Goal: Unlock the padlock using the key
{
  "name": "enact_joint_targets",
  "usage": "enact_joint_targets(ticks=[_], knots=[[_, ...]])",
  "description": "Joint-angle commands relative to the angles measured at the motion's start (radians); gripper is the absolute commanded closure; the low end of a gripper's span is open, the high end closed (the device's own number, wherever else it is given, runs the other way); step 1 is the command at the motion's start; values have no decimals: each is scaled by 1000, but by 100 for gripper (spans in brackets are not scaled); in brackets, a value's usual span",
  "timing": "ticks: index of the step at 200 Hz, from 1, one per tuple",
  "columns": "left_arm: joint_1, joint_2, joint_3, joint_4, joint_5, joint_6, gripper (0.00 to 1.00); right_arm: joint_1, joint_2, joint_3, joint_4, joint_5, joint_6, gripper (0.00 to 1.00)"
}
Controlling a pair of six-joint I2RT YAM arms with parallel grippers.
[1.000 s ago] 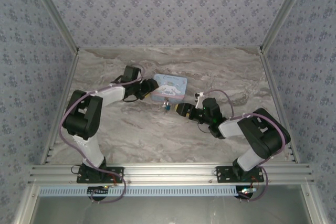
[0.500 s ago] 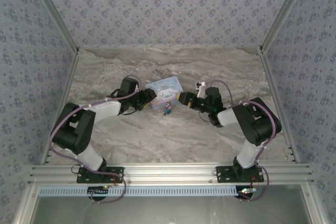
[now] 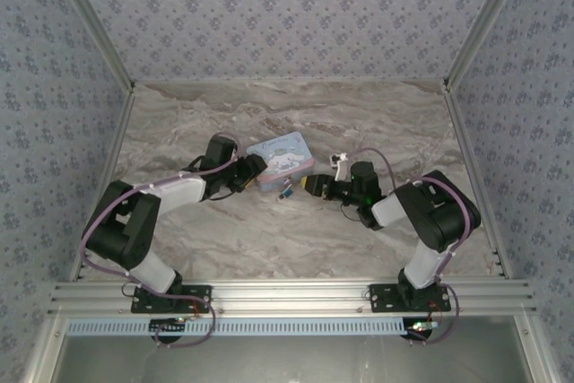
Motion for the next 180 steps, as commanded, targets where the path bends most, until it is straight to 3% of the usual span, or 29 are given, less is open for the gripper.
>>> enact_joint_targets(ticks=[1, 180], knots=[[-14, 19, -25, -127, -39, -6, 39, 18, 45, 18, 72, -16, -30, 46], [-25, 33, -21, -115, -39, -20, 39, 89, 259, 121, 193, -12, 25, 60]])
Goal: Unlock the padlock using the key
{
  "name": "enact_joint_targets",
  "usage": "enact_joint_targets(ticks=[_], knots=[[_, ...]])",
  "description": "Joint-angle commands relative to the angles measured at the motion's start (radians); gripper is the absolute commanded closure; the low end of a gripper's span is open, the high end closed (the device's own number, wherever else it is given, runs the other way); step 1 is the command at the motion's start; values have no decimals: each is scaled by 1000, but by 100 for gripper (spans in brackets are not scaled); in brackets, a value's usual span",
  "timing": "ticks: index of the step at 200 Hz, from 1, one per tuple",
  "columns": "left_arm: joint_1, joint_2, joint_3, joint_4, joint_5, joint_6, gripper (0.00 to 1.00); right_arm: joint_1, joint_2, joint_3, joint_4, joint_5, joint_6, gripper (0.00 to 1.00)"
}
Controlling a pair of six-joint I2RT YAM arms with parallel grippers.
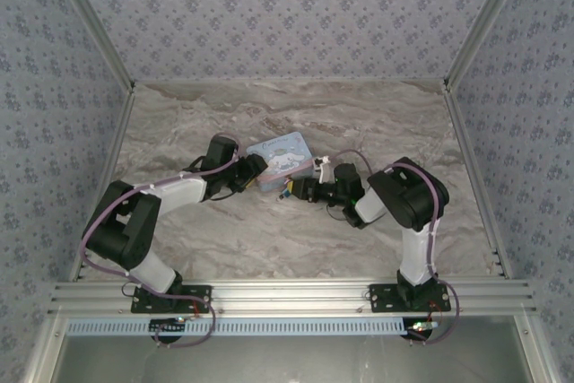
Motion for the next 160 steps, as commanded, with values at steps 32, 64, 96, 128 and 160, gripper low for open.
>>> enact_joint_targets(ticks=[32, 64, 96, 128, 160], knots=[[-15, 33, -19, -119, -25, -1, 39, 6, 45, 26, 51, -5, 17, 63], [-15, 34, -14, -121, -27, 0, 39, 4, 53, 29, 57, -8, 22, 69], [-15, 37, -15, -122, -27, 0, 39, 1, 55, 27, 58, -11, 29, 79], [-15, 33, -13, -127, -31, 1, 39, -7, 53, 21, 60, -8, 37, 87], [-16, 29, -13, -131, -33, 0, 39, -16, 48, -1, 82, 12, 55, 95]])
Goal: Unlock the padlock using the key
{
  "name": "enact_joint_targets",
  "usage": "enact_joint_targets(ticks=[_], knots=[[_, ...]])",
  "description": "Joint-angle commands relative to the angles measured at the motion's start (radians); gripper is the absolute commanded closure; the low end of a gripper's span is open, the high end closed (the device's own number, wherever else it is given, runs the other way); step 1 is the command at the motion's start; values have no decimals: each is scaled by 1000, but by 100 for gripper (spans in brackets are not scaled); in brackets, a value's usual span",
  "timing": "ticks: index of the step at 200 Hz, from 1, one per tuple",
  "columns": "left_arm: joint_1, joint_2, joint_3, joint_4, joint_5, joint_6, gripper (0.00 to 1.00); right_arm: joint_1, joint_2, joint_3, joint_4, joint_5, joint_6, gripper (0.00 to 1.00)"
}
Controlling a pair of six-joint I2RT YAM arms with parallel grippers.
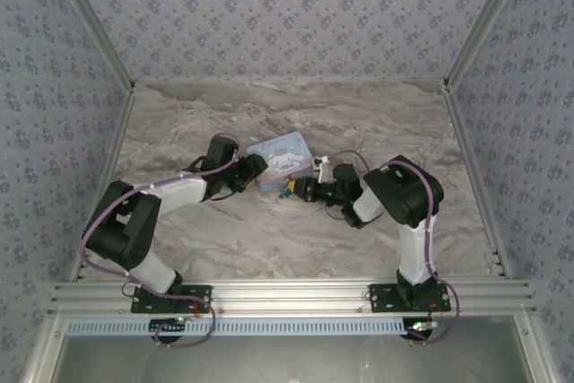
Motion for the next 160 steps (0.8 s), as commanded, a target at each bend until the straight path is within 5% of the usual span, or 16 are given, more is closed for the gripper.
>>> enact_joint_targets(ticks=[1, 160], knots=[[-16, 28, -14, -131, -30, 4, 39, -13, 5, -17, 44, 13, 18, 95], [-8, 1, -30, -147, -48, 18, 33, -64, -129, -79, 18, 133, 122, 100]])
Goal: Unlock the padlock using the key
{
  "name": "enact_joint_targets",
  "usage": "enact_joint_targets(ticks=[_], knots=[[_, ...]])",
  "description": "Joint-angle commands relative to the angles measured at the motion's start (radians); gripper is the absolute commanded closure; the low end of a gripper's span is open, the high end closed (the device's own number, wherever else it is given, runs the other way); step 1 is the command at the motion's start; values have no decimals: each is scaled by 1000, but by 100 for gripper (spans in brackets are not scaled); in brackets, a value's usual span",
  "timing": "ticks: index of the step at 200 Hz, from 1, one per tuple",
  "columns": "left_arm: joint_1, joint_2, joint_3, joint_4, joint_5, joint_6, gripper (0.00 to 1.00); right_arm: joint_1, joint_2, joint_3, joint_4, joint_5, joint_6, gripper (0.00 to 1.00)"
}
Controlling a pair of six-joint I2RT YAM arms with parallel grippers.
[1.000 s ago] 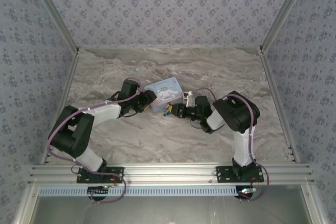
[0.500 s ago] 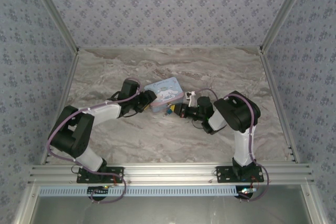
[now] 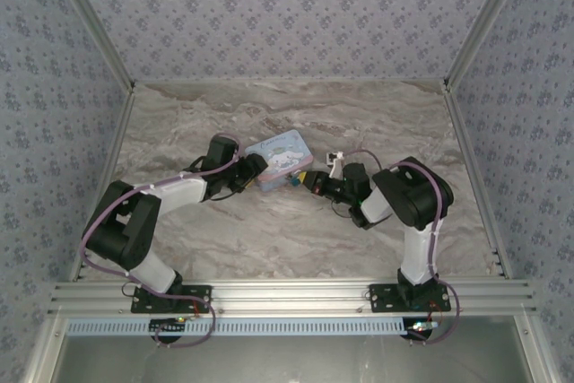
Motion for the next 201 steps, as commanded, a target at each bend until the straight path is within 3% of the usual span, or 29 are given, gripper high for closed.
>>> enact_joint_targets(ticks=[1, 28, 64, 132, 169, 201], knots=[[-6, 3, -31, -140, -26, 18, 33, -6, -64, -21, -25, 39, -22, 100], [-2, -32, -21, -123, -17, 42, 25, -13, -142, -56, -98, 50, -61, 100], [1, -155, -14, -131, -60, 93, 1, -12, -337, -62, -376, 63, -186, 100], [26, -444, -2, -307, -230, 273, 1, 16, -736, 136, -1277, 95, -501, 100], [27, -591, -41, -408, -361, 324, 0, 37, -782, 278, -1680, 112, -574, 100], [28, -672, -79, -454, -439, 325, 1, 54, -765, 310, -1869, 108, -561, 100]])
